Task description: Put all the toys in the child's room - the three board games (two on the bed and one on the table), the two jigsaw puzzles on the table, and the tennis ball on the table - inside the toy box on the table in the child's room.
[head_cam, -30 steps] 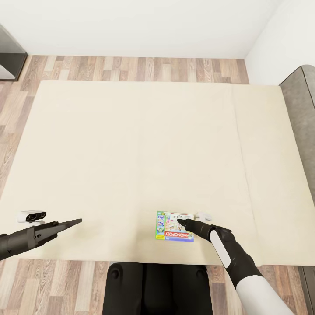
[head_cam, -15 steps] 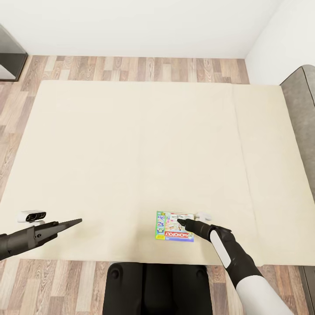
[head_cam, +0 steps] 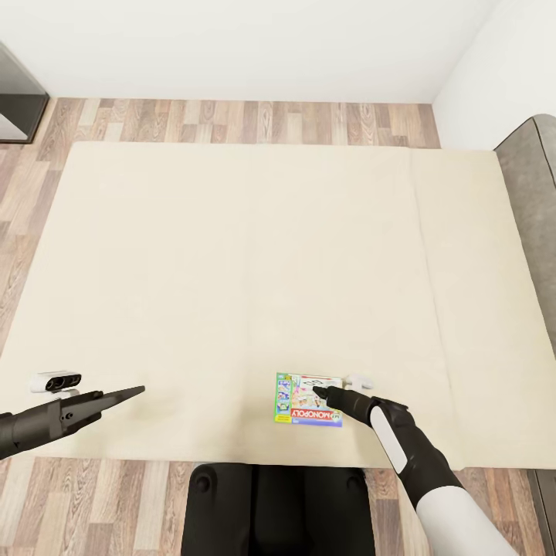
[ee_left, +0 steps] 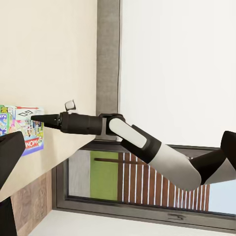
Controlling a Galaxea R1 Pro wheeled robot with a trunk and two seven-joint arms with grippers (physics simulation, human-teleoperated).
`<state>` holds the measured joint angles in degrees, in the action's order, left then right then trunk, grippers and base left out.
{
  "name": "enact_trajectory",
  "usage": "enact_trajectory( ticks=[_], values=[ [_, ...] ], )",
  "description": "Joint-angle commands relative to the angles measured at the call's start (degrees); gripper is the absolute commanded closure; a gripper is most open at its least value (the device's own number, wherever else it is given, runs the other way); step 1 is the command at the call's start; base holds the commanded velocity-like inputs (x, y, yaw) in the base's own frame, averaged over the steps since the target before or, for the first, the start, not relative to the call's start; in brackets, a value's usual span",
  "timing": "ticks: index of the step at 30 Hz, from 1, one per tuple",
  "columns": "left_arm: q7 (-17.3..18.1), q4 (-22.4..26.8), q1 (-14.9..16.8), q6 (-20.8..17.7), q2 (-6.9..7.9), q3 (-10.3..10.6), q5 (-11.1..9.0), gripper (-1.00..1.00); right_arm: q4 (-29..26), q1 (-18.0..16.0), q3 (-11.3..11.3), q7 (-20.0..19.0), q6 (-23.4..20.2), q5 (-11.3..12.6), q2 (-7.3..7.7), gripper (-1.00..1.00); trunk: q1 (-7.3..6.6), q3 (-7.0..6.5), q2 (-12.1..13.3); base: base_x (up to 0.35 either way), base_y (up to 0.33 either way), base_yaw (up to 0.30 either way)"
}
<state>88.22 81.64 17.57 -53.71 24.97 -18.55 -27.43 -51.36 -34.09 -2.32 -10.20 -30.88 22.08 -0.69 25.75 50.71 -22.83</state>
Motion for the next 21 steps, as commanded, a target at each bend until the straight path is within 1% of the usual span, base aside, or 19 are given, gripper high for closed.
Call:
enact_trajectory(
  ticks=[1,14,21],
  values=[
    [0.20,0.01,0.01,-0.61,0.01,0.01,0.00,-1.00,-0.06,-0.01,0.04,-0.06,-0.29,0.08,-0.01,-1.00,0.03,0.06,-0.09,0.000,0.000,0.000],
    [0.20,0.01,0.01,-0.61,0.01,0.02,0.00,-1.00,-0.06,-0.01,0.04,-0.08,-0.24,0.13,-0.01,-1.00,0.03,0.06,-0.09,0.000,0.002,0.000],
    [0.20,0.01,0.01,-0.61,0.00,0.07,0.00,-1.00,-0.06,-0.01,0.04,-0.08,-0.23,0.11,-0.01,-1.00,0.03,0.06,-0.09,0.000,0.060,0.000]
  ],
)
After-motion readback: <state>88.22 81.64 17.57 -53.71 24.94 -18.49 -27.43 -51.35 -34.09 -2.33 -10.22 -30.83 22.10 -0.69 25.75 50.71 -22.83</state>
